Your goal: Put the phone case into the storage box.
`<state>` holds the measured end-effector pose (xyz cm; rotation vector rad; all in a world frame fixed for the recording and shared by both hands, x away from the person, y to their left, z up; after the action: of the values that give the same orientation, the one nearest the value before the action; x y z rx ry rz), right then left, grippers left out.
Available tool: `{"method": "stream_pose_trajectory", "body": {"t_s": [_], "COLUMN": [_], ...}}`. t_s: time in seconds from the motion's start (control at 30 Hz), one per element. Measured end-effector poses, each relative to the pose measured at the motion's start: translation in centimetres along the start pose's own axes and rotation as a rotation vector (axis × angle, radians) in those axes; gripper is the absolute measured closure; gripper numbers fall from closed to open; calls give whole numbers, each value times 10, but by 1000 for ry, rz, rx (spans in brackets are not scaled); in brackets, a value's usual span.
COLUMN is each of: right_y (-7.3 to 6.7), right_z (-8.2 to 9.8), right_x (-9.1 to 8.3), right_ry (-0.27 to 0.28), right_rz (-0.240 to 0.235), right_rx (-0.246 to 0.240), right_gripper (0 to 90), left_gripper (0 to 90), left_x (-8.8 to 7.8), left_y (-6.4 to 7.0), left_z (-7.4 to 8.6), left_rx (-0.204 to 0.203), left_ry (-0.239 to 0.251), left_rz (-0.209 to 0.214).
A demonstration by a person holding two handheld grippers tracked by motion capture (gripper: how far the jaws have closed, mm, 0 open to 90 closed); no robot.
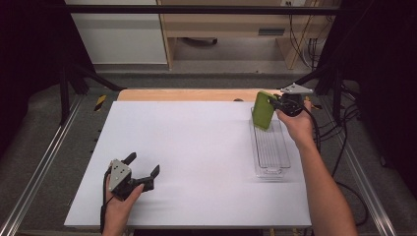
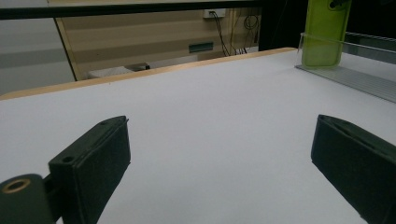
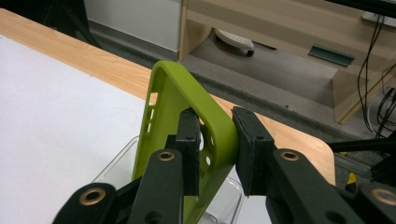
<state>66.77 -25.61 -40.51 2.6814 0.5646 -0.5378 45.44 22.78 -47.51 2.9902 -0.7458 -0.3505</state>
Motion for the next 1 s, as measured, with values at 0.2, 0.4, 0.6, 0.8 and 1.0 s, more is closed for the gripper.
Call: {"method": "stream_pose_trajectory", "body": {"t_s": [0.2,0.4,0.6,0.8,1.0], "right_y": [0,0,0,-2,-3], "right_z": [0,1,0,0,-1], "right_x": [4,9,13,14,14], "right_ry": [-25,-41,-30,-24,-22], "right_rz": [46,88,96,106,112], "right_rx": [20,51,72,78,70], "right_gripper": [692,648,638,634,628], "left_gripper": [43,43,44,44,45], "left_x": [0,1,0,0,0], "left_y": [1,1,0,0,0], "left_z": [0,0,0,0,0], "left_rx": [-1,-4,-8,-8,-13], "left_ry": [-1,-2,0,2,1], "left_rz": [2,2,-3,-12,-15]}}
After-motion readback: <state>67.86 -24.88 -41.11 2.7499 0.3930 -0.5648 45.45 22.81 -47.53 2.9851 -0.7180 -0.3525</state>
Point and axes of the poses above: each handheld gripper's, and its own axes: x roughly forward along the jaws, z roughly out of its underside, y roughly to its right, the point moved 4 cm from there along x, roughly forward along the jaws, and after that the axes turned 7 degrees about -x, right-handed, at the moved point
